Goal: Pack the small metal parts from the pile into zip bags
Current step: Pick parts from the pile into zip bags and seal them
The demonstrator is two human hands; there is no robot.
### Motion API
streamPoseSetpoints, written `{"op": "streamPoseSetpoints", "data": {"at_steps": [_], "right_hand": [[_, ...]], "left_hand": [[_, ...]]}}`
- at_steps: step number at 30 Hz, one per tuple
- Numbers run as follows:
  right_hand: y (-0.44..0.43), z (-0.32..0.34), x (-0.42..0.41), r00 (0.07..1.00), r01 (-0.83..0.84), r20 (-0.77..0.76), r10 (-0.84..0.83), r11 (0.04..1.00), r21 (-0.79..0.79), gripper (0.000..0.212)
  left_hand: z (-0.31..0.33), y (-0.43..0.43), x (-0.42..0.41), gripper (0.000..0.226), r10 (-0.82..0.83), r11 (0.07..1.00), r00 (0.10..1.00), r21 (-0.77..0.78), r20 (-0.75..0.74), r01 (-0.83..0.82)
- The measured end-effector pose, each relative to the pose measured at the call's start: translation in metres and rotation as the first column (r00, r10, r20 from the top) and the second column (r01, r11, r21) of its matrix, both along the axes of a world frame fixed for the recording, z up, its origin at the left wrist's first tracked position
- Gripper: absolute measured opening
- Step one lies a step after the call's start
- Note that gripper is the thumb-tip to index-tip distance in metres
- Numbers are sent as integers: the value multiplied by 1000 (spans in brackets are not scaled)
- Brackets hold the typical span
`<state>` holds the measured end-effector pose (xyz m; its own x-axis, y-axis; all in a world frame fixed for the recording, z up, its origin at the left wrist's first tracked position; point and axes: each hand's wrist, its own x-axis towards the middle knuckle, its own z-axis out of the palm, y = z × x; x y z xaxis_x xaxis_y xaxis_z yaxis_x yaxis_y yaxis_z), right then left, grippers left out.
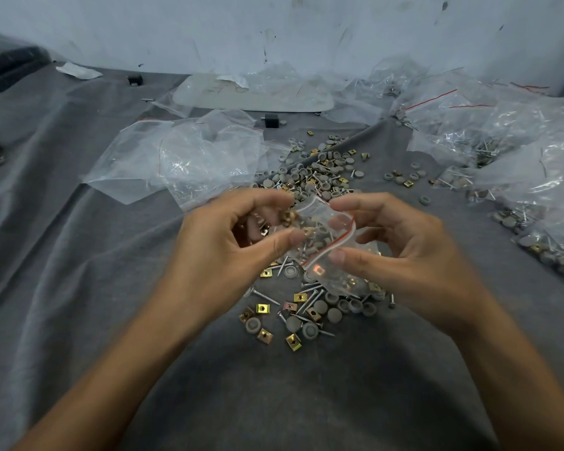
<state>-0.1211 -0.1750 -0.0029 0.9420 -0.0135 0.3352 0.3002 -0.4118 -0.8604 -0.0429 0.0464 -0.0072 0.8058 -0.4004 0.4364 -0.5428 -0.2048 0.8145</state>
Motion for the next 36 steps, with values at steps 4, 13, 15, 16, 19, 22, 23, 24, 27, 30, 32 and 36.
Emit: {"op": "streamPoseSetpoints", "data": {"at_steps": [4,13,15,16,19,22,23,24,27,30,32,36], "right_hand": [[0,-1,2,999,24,43,-26,999,35,47],[-13,2,6,976,142,116,-182,948,286,39],[-14,1,7,974,146,122,-192,940,309,38],[-14,1,7,974,139,126,-187,939,313,39],[-13,1,7,978,113,130,-163,937,330,41],[-12,0,6,981,103,125,-150,939,327,42],[-11,1,6,982,99,123,-146,940,326,42],[-11,1,6,982,98,122,-144,941,325,42],[-11,2,5,983,100,115,-144,942,322,43],[-12,2,5,984,107,101,-144,946,307,42],[-11,3,4,985,104,97,-140,947,303,42],[-9,2,5,987,103,89,-135,951,292,41]], "left_hand": [[3,0,1,55,-75,996,997,-55,-23,74],[-8,-4,-7,9,-96,875,993,481,63,54],[-18,-15,-17,18,-172,732,977,680,124,42],[-22,-19,-21,23,-158,696,975,718,156,-2],[-31,-23,-28,34,-74,671,971,732,228,-121],[-33,-25,-31,41,-73,639,965,754,253,-150],[-33,-26,-31,42,-83,618,963,771,257,-152],[-32,-27,-30,43,-103,592,958,790,268,-157],[-28,-30,-28,38,-189,526,933,834,306,-167],[-27,-31,-28,34,-220,499,926,851,306,-163],[-27,-33,-28,29,-209,505,930,848,302,-162],[-26,-34,-26,24,-178,484,940,858,291,-174]]}}
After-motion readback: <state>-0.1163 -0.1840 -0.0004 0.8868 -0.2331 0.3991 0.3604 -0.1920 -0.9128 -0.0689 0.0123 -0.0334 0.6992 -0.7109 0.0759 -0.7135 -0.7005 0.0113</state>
